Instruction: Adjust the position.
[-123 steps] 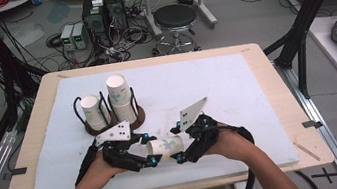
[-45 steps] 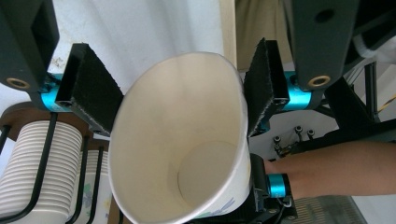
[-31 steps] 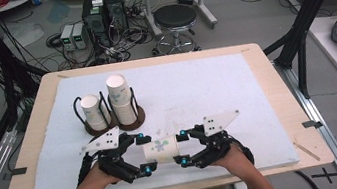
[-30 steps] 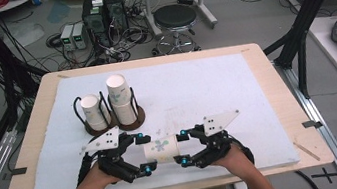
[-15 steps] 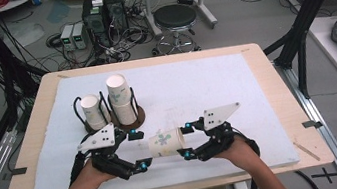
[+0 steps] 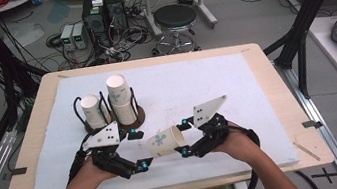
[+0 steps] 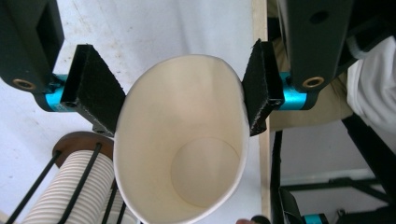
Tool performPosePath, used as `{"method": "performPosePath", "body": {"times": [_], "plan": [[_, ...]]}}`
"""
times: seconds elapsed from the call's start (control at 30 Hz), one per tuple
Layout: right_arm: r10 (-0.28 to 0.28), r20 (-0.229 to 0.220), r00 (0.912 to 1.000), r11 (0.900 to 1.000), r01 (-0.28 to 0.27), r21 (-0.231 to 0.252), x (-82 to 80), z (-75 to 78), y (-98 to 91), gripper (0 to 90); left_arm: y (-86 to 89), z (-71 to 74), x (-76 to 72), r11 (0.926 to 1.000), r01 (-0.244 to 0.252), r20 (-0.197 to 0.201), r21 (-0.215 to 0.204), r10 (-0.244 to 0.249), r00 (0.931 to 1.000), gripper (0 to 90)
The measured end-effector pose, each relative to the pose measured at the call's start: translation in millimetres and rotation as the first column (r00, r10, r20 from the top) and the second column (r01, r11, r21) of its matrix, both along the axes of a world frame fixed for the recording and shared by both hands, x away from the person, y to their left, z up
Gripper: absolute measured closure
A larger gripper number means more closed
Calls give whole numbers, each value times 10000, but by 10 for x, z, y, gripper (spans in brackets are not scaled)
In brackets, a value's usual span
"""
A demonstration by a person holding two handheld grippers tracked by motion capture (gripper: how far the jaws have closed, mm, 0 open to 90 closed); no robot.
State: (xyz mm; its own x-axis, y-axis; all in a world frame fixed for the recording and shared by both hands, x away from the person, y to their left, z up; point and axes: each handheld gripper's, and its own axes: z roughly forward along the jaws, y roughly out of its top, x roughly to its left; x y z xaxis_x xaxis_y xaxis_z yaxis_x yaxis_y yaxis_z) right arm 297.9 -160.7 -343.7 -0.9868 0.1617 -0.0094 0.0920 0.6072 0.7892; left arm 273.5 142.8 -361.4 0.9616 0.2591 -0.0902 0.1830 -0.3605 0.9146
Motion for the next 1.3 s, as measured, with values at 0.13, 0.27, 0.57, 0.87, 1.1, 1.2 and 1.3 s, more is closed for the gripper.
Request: {"method": "performPosePath", "body": {"times": [0.13, 0.27, 0.57, 0.87, 1.1, 1.2, 1.3], "plan": [[208, 91, 9997, 9991, -204, -371, 1, 44, 67, 340, -31, 9, -6, 9992, 80, 65, 395, -83, 9999, 152], [341, 208, 9992, 9959, -322, -846, -2, 92, 135, 339, -51, 20, -5, 9982, 97, 89, 596, -103, 9999, 156], [635, 325, 9975, 9830, -569, -1744, 0, 201, 278, 338, -130, 59, -3, 9908, 257, 181, 1332, -283, 9994, 168], [1108, 449, 9928, 9511, -928, -2947, -13, 276, 457, 337, -198, 60, 16, 9805, 458, 24, 1913, -471, 9989, 189], [1332, 496, 9898, 9227, -1056, -3707, -27, 309, 565, 335, -243, 34, 35, 9753, 537, -129, 2142, -522, 9986, 201], [1365, 466, 9895, 9157, -1081, -3871, -26, 319, 591, 335, -257, 23, 41, 9726, 591, -172, 2250, -567, 9982, 218], [1472, 398, 9883, 9102, -1196, -3965, -26, 322, 615, 335, -269, 11, 50, 9710, 603, -244, 2312, -561, 9981, 230]]}}
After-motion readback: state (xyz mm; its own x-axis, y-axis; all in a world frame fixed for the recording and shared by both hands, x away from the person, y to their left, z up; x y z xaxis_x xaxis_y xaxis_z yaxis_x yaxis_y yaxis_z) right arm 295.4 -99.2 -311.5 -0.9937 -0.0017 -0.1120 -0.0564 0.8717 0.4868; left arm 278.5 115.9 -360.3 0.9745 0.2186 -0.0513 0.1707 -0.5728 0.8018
